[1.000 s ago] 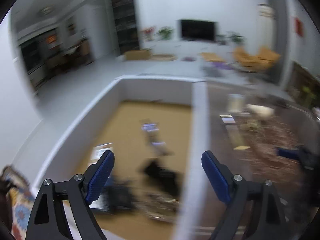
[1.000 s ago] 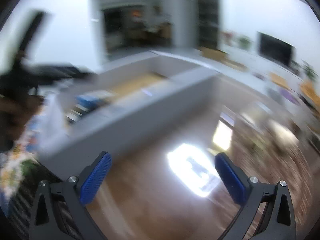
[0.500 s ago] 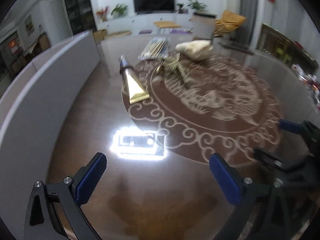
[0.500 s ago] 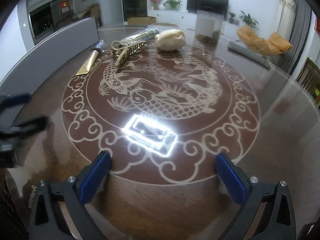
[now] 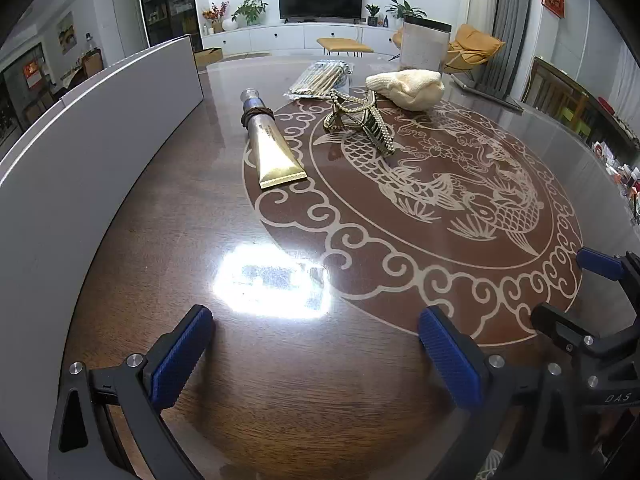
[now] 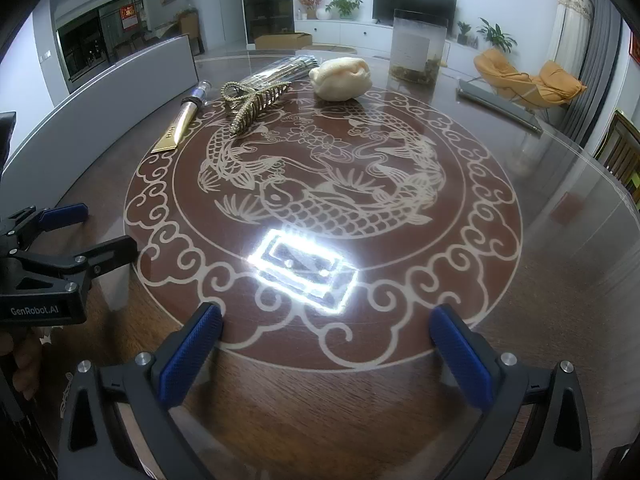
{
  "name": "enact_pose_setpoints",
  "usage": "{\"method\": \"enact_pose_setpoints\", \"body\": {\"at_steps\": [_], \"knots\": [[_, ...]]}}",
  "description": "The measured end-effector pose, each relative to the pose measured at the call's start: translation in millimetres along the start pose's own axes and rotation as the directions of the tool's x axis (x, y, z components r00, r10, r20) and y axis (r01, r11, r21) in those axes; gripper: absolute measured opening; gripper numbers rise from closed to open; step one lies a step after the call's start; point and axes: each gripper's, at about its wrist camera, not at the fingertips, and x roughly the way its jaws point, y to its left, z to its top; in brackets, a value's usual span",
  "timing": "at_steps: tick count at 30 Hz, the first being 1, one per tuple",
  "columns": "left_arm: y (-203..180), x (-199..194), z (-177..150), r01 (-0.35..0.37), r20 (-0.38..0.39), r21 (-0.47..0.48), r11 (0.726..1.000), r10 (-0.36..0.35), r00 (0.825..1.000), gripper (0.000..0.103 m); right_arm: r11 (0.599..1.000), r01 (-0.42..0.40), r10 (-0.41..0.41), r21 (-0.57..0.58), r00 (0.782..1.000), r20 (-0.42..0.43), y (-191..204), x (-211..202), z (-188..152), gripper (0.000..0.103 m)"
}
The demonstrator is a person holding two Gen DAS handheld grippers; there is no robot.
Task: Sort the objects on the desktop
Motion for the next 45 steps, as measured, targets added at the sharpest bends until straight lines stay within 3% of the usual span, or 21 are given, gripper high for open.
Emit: {"method": "enact_pose_setpoints", "body": {"at_steps": [45], "knots": [[9, 9, 17, 0.026, 0.003, 0.038, 0.999, -0.026, 1.0, 0.103, 1.0, 0.0, 0.0, 0.002, 1.0, 0.001, 0, -1, -2, 0.103]]}}
